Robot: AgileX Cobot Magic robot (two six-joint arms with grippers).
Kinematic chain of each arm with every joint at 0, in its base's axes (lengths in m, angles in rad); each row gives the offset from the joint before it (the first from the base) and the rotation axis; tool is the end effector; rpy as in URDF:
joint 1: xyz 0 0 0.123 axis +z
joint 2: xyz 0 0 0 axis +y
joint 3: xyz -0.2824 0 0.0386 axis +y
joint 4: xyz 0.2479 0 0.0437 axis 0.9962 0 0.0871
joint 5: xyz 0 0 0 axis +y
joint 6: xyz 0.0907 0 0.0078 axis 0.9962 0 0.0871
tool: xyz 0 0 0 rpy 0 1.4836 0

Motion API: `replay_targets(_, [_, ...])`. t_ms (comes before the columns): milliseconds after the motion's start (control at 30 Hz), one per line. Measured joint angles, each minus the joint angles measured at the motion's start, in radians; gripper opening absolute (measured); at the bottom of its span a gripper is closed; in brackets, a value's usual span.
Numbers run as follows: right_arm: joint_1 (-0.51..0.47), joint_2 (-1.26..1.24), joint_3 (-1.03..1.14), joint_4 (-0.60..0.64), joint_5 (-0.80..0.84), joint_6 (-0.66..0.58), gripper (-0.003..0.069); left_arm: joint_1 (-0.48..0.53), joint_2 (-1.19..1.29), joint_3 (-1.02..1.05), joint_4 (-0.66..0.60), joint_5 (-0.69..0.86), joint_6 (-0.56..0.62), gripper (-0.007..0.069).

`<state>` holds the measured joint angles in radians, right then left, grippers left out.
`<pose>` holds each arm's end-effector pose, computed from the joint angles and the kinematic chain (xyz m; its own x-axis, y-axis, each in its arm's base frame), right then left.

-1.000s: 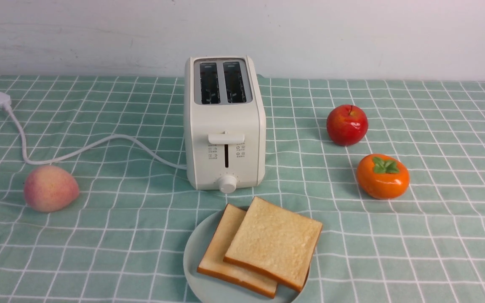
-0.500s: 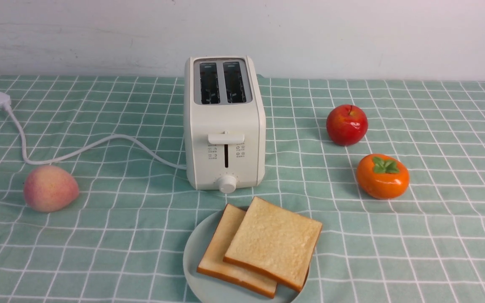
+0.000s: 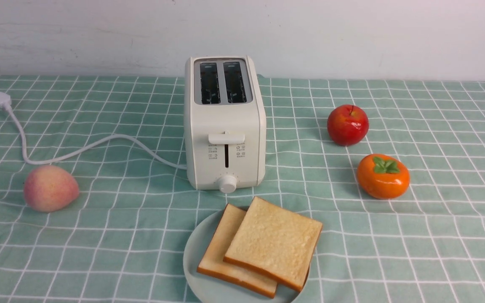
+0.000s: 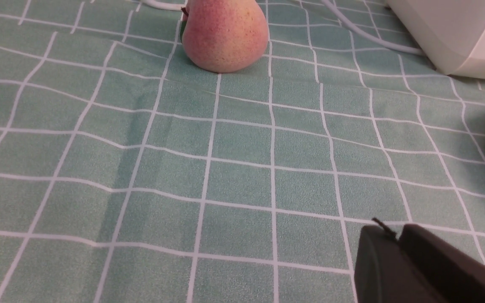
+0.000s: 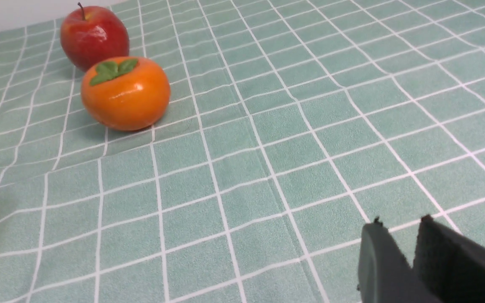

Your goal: Take toasted bread from bread machine on blue coffee table place on plate.

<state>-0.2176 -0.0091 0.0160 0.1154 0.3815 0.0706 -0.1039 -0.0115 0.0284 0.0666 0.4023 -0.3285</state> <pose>0.0519 -0.0075 0.1741 -0.2519 0.2366 -0.9384 0.2238 0.9576 0.1814 0.0518 -0.0030 0.1681 -0.3329 -0.2307 -0.9143 -0.0090 0.9704 -0.2415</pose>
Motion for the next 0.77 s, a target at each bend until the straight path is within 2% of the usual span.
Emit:
replay_targets(200, [0.007, 0.000, -0.001, 0.000, 0.006, 0.000, 0.0143, 0.000, 0.000, 0.001, 0.000, -0.001, 0.000, 0.0059])
replay_targets(433, [0.107, -0.001, -0.001, -0.008, 0.006, -0.002, 0.0156, 0.000, 0.000, 0.002, 0.000, -0.001, 0.000, 0.0071])
replay_targets(767, [0.121, -0.001, -0.001, -0.008, 0.006, -0.002, 0.0171, 0.000, 0.000, 0.002, 0.000, -0.001, 0.000, 0.0077])
